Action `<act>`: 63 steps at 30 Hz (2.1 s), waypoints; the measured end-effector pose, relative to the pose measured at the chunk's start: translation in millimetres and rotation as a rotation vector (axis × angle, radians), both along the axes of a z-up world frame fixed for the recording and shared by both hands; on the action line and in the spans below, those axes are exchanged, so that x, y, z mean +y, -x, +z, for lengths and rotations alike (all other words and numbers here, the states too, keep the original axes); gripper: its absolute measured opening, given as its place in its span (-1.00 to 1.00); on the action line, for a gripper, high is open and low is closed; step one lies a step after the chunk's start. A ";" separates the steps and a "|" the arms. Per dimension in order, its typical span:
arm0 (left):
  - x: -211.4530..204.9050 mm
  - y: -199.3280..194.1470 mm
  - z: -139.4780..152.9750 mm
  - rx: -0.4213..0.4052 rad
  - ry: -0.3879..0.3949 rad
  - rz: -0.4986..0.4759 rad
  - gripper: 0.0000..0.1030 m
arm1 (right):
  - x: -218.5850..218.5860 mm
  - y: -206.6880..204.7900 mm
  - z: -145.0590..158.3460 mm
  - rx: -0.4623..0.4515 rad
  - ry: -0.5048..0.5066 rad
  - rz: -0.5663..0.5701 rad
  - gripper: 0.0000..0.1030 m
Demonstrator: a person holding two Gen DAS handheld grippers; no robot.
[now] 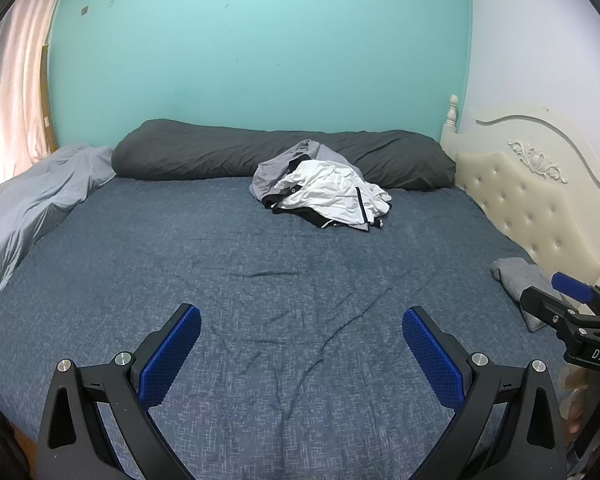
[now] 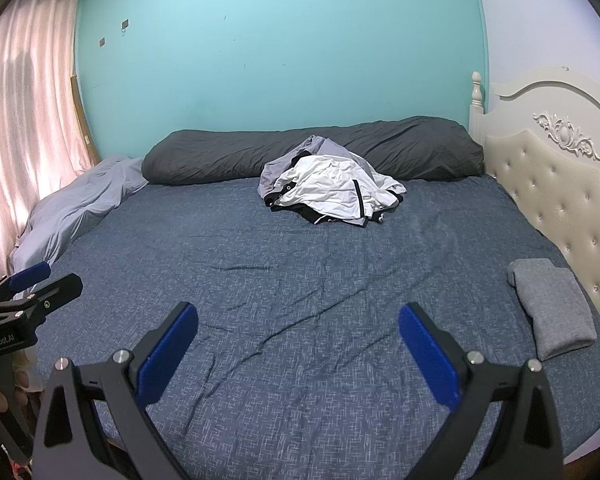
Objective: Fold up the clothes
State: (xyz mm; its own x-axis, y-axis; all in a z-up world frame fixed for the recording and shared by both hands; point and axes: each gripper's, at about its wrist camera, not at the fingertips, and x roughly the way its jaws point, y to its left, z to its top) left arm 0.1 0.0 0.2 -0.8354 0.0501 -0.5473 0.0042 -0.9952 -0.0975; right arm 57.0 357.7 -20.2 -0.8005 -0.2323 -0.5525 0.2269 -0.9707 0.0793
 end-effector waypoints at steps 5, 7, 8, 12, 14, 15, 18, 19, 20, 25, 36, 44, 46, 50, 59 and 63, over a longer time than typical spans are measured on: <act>0.3 -1.2 1.9 0.002 0.001 -0.001 0.99 | -0.9 -0.6 1.1 0.008 -0.001 -0.002 0.96; 0.4 -1.7 2.7 0.003 0.001 -0.001 0.99 | -0.4 -3.0 0.1 0.010 0.000 -0.002 0.97; 0.4 -1.9 3.1 0.004 0.001 -0.002 0.99 | 0.4 -3.7 0.5 0.010 0.000 -0.002 0.97; 0.7 -2.9 4.6 0.006 0.002 -0.002 0.99 | 1.2 -3.4 3.1 0.011 0.001 -0.002 0.96; 0.8 -3.4 5.4 0.007 0.002 -0.003 0.99 | 2.0 -3.4 3.9 0.011 0.002 -0.003 0.96; 0.4 -3.3 6.0 0.006 0.001 -0.003 0.99 | 2.3 -3.3 4.3 0.010 0.003 -0.003 0.96; -1.7 -2.0 8.3 0.003 -0.002 -0.004 0.99 | 3.4 -3.3 5.6 0.010 0.005 -0.004 0.96; -1.9 -1.8 8.7 0.002 -0.003 -0.004 0.99 | 3.6 -3.2 6.0 0.010 0.005 -0.004 0.96; -1.7 -1.7 8.9 0.001 -0.003 -0.003 0.99 | 3.6 -2.8 6.5 0.010 0.004 -0.004 0.96; -0.6 -0.7 9.6 -0.001 -0.003 -0.006 0.99 | 4.7 -2.9 7.2 0.012 0.004 -0.004 0.96; 2.1 0.4 9.6 0.001 0.000 -0.008 0.99 | 7.1 -3.5 8.1 0.012 0.010 -0.012 0.97; 5.0 1.6 7.2 0.000 0.001 -0.011 0.99 | 8.9 -2.6 7.5 0.007 0.013 -0.010 0.96; 5.6 1.3 6.2 0.000 0.002 -0.011 0.99 | 8.5 -2.0 7.2 0.007 0.012 -0.009 0.96; 4.3 2.3 6.2 -0.001 0.002 -0.011 0.99 | 9.1 -2.5 6.1 0.009 0.013 -0.010 0.97; 4.6 2.8 5.2 0.001 0.002 -0.012 0.99 | 8.0 -3.6 5.5 0.011 0.011 -0.009 0.96; 5.0 2.4 4.3 0.001 0.003 -0.010 0.99 | 9.1 -3.2 5.3 0.010 0.013 -0.009 0.96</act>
State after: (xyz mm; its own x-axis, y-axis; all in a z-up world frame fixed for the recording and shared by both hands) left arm -2.2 5.0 4.5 -0.8353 0.0571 -0.5468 -0.0059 -0.9955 -0.0950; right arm 60.1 366.8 -14.9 -0.8080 -0.2325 -0.5414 0.2194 -0.9715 0.0897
